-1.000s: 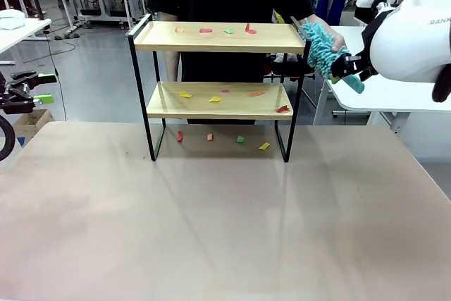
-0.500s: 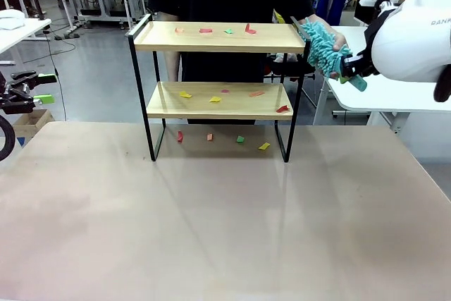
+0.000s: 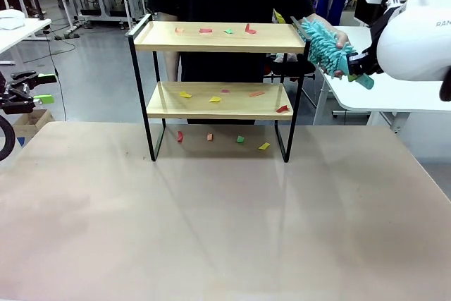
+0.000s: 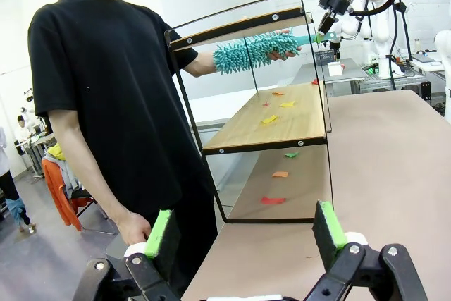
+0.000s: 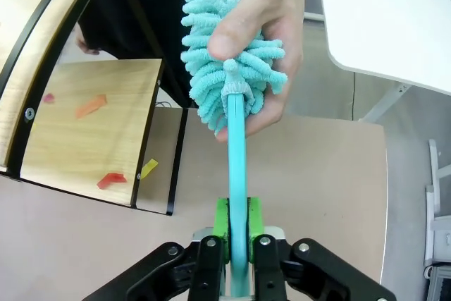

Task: Clean the shelf.
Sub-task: Pick up the Duster handed by the human, then clean the specific section of the Shelf indicated by the human with the Duster.

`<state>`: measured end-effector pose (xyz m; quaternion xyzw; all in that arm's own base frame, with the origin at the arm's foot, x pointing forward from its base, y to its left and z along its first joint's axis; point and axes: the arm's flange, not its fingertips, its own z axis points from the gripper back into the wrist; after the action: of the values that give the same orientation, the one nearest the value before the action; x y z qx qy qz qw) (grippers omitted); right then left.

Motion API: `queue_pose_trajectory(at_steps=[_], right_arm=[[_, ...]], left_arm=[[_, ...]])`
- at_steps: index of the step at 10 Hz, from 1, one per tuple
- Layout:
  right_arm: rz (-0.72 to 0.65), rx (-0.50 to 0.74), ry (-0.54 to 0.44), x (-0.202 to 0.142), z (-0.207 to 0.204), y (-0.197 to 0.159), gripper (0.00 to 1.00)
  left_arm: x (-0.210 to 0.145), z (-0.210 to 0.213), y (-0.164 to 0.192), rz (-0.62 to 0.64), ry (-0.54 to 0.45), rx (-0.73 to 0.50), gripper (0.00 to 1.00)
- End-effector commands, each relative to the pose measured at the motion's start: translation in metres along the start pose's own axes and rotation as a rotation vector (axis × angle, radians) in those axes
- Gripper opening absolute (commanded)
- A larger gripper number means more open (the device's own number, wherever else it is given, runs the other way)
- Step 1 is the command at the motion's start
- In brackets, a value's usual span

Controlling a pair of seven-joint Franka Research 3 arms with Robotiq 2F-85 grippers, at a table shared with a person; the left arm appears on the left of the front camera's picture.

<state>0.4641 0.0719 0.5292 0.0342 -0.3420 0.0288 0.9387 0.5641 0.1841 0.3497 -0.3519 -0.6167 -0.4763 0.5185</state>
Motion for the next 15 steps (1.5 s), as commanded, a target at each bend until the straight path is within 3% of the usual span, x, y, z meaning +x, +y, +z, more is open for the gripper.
queue_pose_trajectory(at_steps=[1, 2, 11, 12, 15], right_arm=[[-0.048, -0.071, 0.020, 0.006, 0.006, 0.008, 0.00], [0.000, 0.000, 0.000, 0.000, 0.000, 0.000, 0.00], [0.000, 0.000, 0.000, 0.000, 0.000, 0.000, 0.00], [-0.004, -0.007, 0.013, -0.002, -0.002, 0.002, 0.13], [0.164, -0.056, -0.029, 0.025, 0.045, -0.056, 0.13]], left_arm=[[0.003, 0.000, -0.001, -0.004, 0.000, 0.001, 1.00], [0.003, 0.000, -0.001, -0.004, 0.000, 0.001, 1.00], [0.003, 0.000, -0.001, -0.004, 0.000, 0.001, 1.00], [0.003, 0.000, -0.001, -0.004, 0.000, 0.001, 1.00], [0.003, 0.000, -0.001, -0.004, 0.000, 0.001, 1.00]])
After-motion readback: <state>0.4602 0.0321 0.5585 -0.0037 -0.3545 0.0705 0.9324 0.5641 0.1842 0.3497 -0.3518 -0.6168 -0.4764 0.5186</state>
